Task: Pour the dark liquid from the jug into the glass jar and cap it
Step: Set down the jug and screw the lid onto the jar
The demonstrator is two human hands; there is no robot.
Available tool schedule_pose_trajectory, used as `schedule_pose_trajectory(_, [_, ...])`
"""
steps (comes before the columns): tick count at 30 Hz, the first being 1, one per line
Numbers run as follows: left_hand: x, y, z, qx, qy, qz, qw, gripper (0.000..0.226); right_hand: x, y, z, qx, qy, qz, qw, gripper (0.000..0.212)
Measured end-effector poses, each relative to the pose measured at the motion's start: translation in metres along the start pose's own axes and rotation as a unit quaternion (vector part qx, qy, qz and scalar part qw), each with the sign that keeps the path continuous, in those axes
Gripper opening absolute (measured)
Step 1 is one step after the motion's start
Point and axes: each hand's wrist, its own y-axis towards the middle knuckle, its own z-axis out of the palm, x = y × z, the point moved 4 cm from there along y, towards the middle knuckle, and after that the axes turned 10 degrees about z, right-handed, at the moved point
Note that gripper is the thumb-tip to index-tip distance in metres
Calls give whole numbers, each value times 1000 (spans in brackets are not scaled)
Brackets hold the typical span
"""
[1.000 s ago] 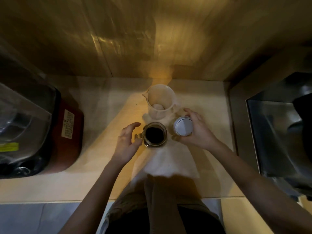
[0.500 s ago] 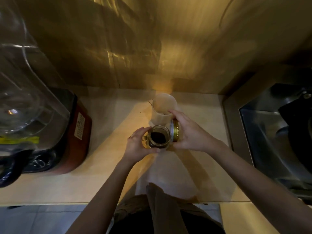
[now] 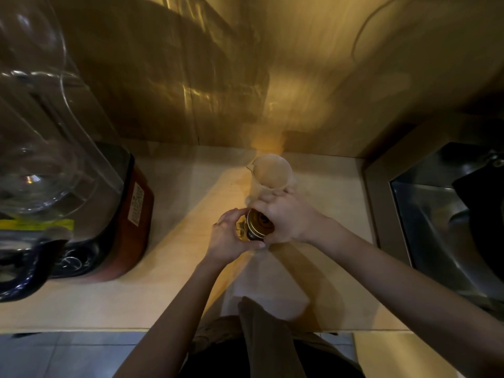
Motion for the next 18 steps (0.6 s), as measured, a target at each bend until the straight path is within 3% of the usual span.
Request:
schedule_pose_trajectory(7, [8, 2, 6, 25, -41, -9, 999, 92, 0, 1, 0, 20, -11, 32, 999, 76])
schedule_pose_trajectory(18, [7, 2, 7, 22, -59, -15, 998, 78, 5, 4, -5, 0, -8, 57, 998, 61])
